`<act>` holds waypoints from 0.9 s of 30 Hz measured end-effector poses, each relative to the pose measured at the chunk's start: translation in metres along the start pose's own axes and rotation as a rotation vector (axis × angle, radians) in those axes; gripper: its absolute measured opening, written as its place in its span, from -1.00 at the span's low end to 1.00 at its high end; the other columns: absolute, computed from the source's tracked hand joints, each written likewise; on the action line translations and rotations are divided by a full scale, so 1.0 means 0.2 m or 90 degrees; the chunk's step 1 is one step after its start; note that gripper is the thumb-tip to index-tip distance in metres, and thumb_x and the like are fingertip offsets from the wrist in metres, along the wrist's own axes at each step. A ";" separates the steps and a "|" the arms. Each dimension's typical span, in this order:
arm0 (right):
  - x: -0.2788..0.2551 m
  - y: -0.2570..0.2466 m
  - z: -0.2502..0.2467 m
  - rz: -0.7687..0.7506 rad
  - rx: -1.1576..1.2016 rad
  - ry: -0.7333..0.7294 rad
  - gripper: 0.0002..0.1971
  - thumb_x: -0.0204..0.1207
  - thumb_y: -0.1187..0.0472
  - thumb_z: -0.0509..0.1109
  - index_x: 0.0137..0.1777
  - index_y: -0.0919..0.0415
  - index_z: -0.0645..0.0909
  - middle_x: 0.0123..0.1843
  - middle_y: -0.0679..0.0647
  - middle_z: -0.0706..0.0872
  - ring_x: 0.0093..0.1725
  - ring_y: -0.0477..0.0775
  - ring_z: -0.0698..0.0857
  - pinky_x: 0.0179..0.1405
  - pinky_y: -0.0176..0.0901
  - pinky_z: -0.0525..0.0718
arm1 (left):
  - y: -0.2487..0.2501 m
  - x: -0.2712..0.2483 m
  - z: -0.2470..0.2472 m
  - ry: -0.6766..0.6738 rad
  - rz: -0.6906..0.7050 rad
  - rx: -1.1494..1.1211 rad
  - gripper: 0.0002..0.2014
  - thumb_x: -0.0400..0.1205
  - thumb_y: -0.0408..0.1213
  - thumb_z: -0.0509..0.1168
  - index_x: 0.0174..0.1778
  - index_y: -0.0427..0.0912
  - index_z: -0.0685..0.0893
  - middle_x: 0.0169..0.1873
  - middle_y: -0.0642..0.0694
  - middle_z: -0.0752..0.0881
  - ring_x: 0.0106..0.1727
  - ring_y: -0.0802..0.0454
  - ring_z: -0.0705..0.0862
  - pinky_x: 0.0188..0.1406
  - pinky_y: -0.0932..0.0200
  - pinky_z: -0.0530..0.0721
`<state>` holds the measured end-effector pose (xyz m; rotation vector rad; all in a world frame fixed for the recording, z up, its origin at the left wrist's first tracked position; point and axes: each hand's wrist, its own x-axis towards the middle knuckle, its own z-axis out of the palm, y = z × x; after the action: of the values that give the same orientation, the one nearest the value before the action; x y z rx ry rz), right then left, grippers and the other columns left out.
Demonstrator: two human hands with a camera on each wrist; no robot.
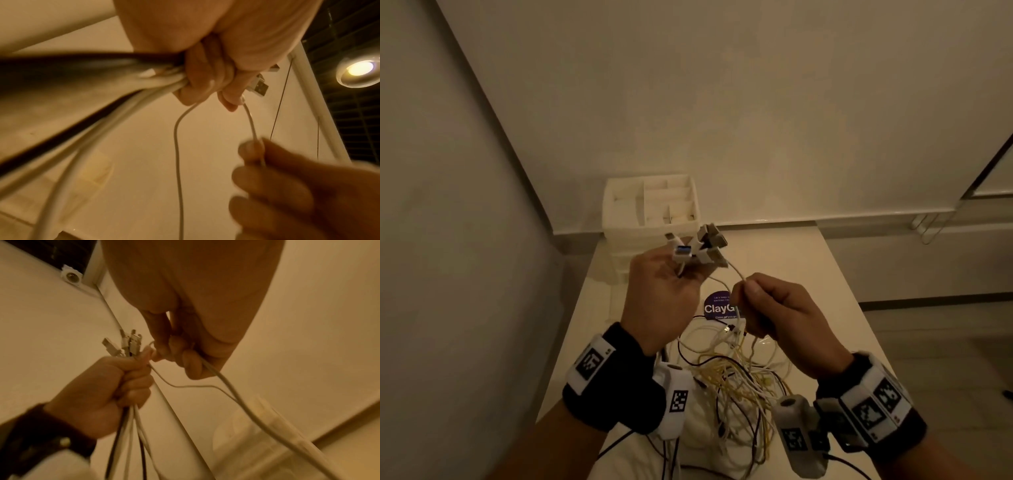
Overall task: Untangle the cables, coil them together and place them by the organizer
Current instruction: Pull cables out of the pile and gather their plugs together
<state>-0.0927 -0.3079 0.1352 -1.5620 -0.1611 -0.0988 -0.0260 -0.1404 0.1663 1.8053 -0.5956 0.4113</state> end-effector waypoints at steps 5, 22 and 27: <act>-0.06 0.20 -0.02 0.012 -0.082 -0.003 -0.69 0.73 0.22 0.16 -0.16 0.31 0.64 -0.45 0.03 0.52 -0.44 -0.05 0.47 -0.34 -0.34 0.47 | -0.01 0.09 -0.12 0.115 -0.032 -0.021 -0.86 0.49 -0.20 0.47 -0.37 0.12 0.77 -0.40 0.43 0.74 -0.28 0.36 0.74 -0.19 0.33 0.65; -0.02 0.09 -0.01 -0.004 -0.153 0.001 -0.63 0.59 -0.01 0.29 -0.41 0.13 0.58 -0.52 -0.16 0.57 -0.48 -0.23 0.47 -0.39 -0.33 0.43 | -0.01 -0.07 -0.07 -0.160 -0.037 0.016 -0.74 0.49 -0.41 0.49 -0.35 0.11 0.78 -0.45 0.29 0.73 -0.39 0.39 0.64 -0.33 0.46 0.52; 0.02 0.04 -0.02 -0.048 -0.162 -0.027 -0.68 0.63 0.06 0.27 -0.36 0.04 0.63 -0.46 -0.14 0.63 -0.46 -0.23 0.51 -0.38 -0.37 0.46 | -0.08 -0.11 0.01 -0.180 -0.006 0.119 -0.43 0.48 -0.52 0.40 -0.62 0.25 0.42 -0.65 0.17 0.48 -0.56 0.21 0.39 -0.55 0.46 0.25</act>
<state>-0.0864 -0.3120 0.1285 -1.8121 -0.2486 -0.1510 -0.0344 -0.1341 0.1408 2.0629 -0.7640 0.2102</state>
